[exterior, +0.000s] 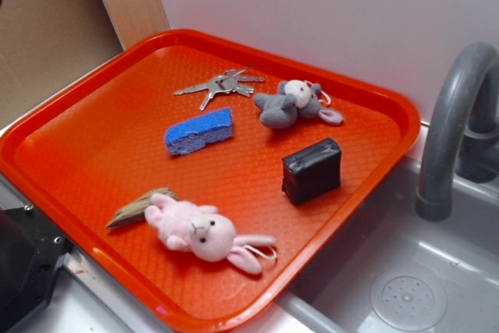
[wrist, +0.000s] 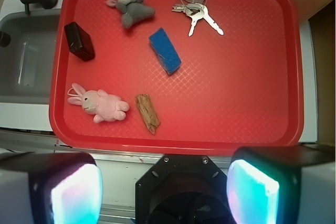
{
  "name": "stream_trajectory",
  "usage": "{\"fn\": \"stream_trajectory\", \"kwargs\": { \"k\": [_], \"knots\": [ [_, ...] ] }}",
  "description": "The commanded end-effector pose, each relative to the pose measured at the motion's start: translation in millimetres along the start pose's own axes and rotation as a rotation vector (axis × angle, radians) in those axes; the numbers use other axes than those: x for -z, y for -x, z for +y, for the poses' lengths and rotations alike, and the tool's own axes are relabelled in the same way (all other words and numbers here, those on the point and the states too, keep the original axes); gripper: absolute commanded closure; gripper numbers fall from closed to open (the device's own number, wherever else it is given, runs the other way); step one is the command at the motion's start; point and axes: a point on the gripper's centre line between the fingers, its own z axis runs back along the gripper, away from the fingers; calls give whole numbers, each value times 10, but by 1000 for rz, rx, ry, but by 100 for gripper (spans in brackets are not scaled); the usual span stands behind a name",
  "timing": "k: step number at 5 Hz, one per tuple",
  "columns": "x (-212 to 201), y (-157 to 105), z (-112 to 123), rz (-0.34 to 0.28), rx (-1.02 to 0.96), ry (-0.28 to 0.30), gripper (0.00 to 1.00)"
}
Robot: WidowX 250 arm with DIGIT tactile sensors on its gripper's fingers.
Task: Grab the black box.
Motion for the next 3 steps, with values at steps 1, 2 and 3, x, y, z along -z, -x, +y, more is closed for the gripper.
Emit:
{"fn": "stream_trajectory", "kwargs": {
  "k": [1,2,3],
  "knots": [
    [0,0,0,0,0,0,0],
    [29,-162,-171,-5,5,20,0],
    [84,-379,-432,-33,14,30,0]
  ]
}}
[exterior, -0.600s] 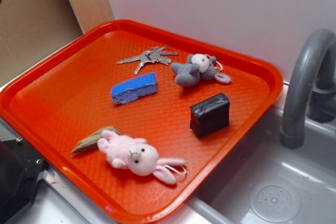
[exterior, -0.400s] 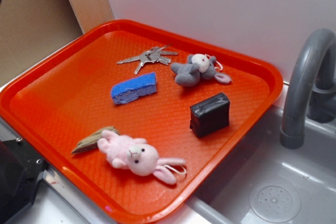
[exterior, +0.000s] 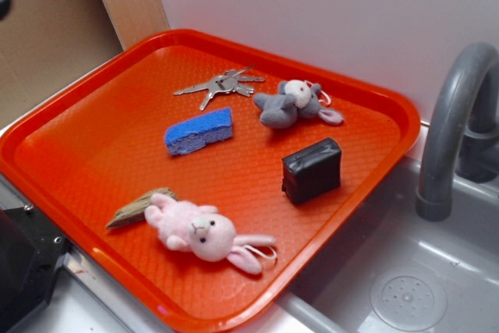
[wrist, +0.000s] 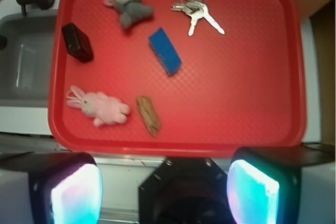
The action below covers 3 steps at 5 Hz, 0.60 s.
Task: Grab the black box.
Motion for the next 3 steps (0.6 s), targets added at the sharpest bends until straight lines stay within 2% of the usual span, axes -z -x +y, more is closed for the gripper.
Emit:
{"fn": "stream_trajectory", "kwargs": {
  "k": [1,2,3],
  "knots": [
    [23,-525,-591,-113,26,45,0],
    [212,-834,-874,-155,25,41,0],
    [603,-1144,-1172,-174,78,0,0]
  ]
}}
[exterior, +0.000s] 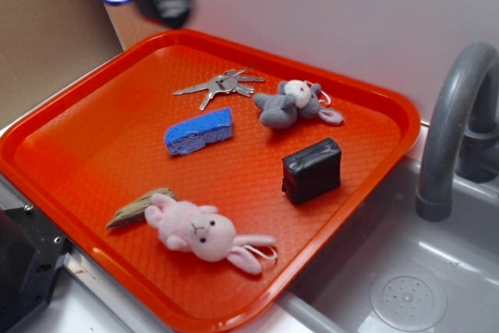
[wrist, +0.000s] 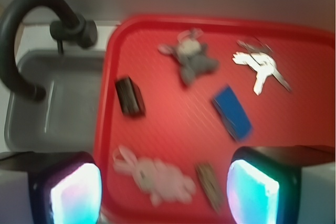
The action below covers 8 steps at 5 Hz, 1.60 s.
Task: Grab the black box.
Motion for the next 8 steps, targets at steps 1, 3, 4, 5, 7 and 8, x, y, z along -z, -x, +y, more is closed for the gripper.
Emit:
{"fn": "stream_trajectory", "kwargs": {
  "k": [1,3,4,5,7,8],
  "knots": [
    [640,-459,-381,-66,54,-57,0],
    [1311,-356,-329,42,105,6,0],
    [1547,-272,-351,77,129,2,0],
    [1675,-198,-335,143,144,78,0],
    [1687,-61,-308,183,166,37,100],
    [1291,-105,-157,147,154,-4,100]
  ]
}}
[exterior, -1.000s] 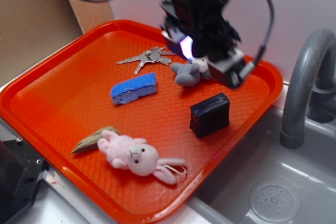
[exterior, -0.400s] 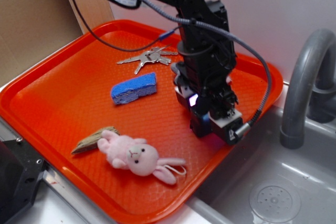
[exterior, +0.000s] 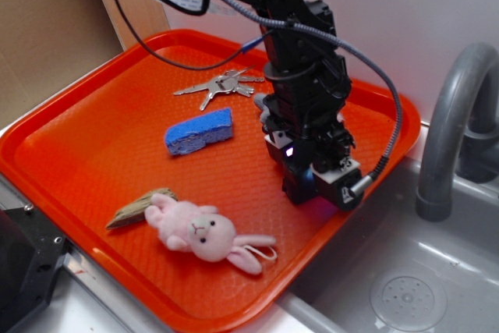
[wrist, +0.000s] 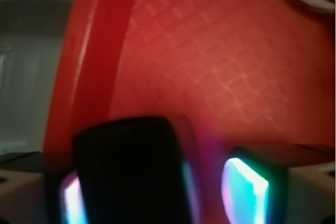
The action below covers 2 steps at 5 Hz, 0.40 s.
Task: Grab the black box.
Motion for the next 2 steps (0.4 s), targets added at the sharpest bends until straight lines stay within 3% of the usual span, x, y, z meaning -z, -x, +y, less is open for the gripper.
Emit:
{"fn": "stream_trajectory", "kwargs": {
  "k": [1,2],
  "knots": [
    [-820,160,152,-26,-53,-119,100],
    [-1235,297,297,-54,-159,-159,100]
  ]
}}
